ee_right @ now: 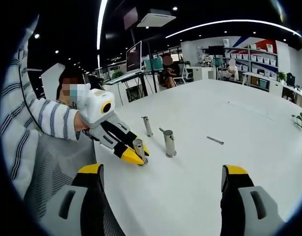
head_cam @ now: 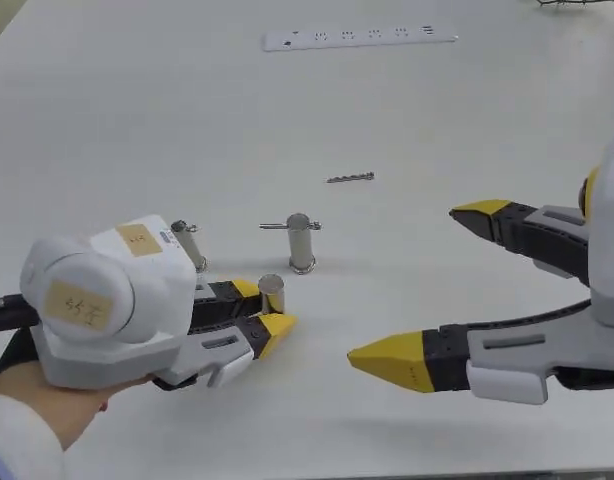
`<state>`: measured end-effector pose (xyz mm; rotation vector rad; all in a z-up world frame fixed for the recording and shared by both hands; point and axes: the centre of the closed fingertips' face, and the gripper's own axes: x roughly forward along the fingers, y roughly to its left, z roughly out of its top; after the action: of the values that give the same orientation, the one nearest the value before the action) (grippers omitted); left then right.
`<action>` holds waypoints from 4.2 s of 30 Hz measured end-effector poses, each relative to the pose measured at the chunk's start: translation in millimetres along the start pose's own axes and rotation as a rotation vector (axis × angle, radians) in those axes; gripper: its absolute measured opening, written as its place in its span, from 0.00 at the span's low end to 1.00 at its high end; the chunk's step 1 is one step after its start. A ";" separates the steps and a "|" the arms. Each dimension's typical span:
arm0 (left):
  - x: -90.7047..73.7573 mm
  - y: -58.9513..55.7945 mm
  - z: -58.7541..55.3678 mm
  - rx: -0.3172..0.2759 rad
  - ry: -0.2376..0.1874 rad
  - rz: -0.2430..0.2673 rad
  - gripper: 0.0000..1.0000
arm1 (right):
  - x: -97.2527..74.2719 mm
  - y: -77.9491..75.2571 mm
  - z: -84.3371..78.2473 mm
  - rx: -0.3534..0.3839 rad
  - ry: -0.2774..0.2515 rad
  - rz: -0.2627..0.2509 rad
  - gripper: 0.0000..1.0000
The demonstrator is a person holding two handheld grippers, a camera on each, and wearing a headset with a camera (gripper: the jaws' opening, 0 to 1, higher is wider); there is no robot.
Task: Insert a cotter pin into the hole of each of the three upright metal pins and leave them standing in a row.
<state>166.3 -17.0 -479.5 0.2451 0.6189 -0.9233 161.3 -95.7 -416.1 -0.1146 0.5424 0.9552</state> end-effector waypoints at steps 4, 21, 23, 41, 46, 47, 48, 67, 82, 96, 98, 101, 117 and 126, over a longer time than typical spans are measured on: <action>0.7 -0.2 0.7 0.010 -0.010 -0.001 0.09 | 1.1 0.9 -0.7 -0.001 0.003 0.004 0.98; -4.5 -1.6 6.7 0.006 -0.059 -0.021 0.11 | 4.4 5.7 2.5 -0.026 0.021 0.022 0.98; -9.4 -2.7 14.8 -0.001 -0.095 -0.035 0.12 | 5.9 7.1 3.1 -0.030 0.022 0.031 0.98; -61.3 -16.1 27.8 -0.007 -0.175 -0.075 0.91 | 8.4 6.0 16.4 -0.084 0.039 0.042 0.97; -68.1 -24.2 27.3 -0.028 -0.178 -0.087 0.99 | 4.0 -6.6 17.0 -0.101 0.053 0.030 0.96; -69.2 -24.7 26.3 -0.035 -0.176 -0.086 0.99 | 3.4 -9.7 19.6 -0.103 0.051 0.029 0.96; -69.8 -25.4 25.3 -0.041 -0.176 -0.086 0.99 | 3.0 -11.4 21.5 -0.108 0.051 0.029 0.95; -77.2 -19.6 16.4 -0.134 -0.198 -0.032 0.99 | 29.6 -55.5 49.4 -0.275 0.112 0.034 0.77; -84.0 -16.6 5.8 -0.168 -0.168 -0.006 0.99 | 59.9 -70.3 36.1 -0.405 0.327 0.112 0.64; -91.1 -11.8 5.3 -0.162 -0.168 0.028 0.99 | 90.8 -81.0 31.1 -0.506 0.441 0.161 0.57; -91.7 -12.3 3.1 -0.165 -0.158 0.029 0.98 | 93.5 -83.2 30.5 -0.518 0.456 0.165 0.57; -92.7 -12.6 2.3 -0.165 -0.156 0.036 0.98 | 101.7 -93.4 29.5 -0.548 0.480 0.169 0.54; -101.5 -12.2 -2.0 -0.197 -0.157 0.079 0.96 | 115.9 -118.1 11.6 -0.621 0.590 0.187 0.38; -102.3 -9.1 -6.1 -0.228 -0.156 0.094 0.92 | 121.6 -133.5 1.9 -0.625 0.640 0.178 0.22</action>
<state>111.0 48.8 -423.0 -0.0025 0.5583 -0.7653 324.3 -82.3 -492.6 -0.9713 0.8293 1.2401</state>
